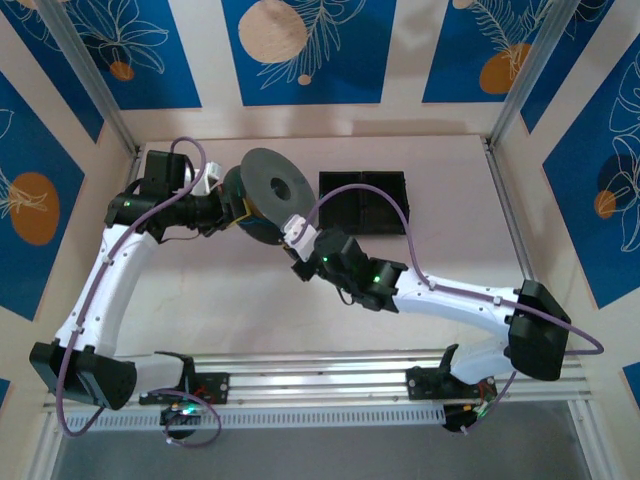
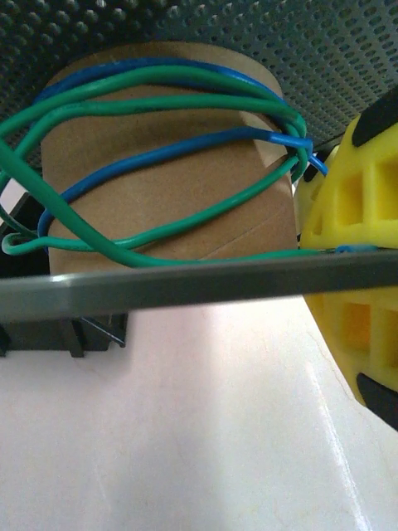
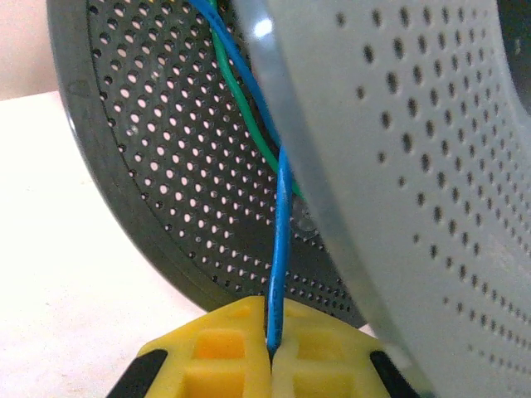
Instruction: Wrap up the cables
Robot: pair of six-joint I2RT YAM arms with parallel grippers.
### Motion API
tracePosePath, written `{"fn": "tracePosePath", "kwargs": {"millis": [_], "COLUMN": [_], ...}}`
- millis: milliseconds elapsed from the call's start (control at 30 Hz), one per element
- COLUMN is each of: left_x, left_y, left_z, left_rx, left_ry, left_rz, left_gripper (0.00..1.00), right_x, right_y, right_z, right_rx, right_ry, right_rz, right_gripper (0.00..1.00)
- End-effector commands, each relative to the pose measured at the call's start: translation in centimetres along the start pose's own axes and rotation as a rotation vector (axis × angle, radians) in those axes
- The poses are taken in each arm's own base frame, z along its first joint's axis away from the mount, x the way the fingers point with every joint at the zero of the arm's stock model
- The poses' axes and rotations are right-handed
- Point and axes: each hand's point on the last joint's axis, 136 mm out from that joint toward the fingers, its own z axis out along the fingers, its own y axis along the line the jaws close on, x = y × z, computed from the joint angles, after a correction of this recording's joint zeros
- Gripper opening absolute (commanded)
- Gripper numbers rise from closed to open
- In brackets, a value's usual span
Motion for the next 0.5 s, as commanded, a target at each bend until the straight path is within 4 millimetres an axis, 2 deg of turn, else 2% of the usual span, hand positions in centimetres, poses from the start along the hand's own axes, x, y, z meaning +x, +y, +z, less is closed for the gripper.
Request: {"fn": "tracePosePath", "kwargs": {"millis": [0,467], "left_x": [0.5,2.0], "left_y": [-3.6,-4.8], "left_z": [-2.5,-2.5], "left_rx": [0.143,0.249], "left_ry": [-0.009,0.053], "left_rz": [0.136,0.126], "left_gripper": [0.0,0.0], "right_x": [3.4,3.7], "right_y": [-2.6,-3.7], "right_z": [0.0,1.5], "right_rx": [0.127,0.151], "right_ry": [0.09,-0.002], "right_rz": [-0.136,-0.24], "right_gripper": [0.0,0.0]}}
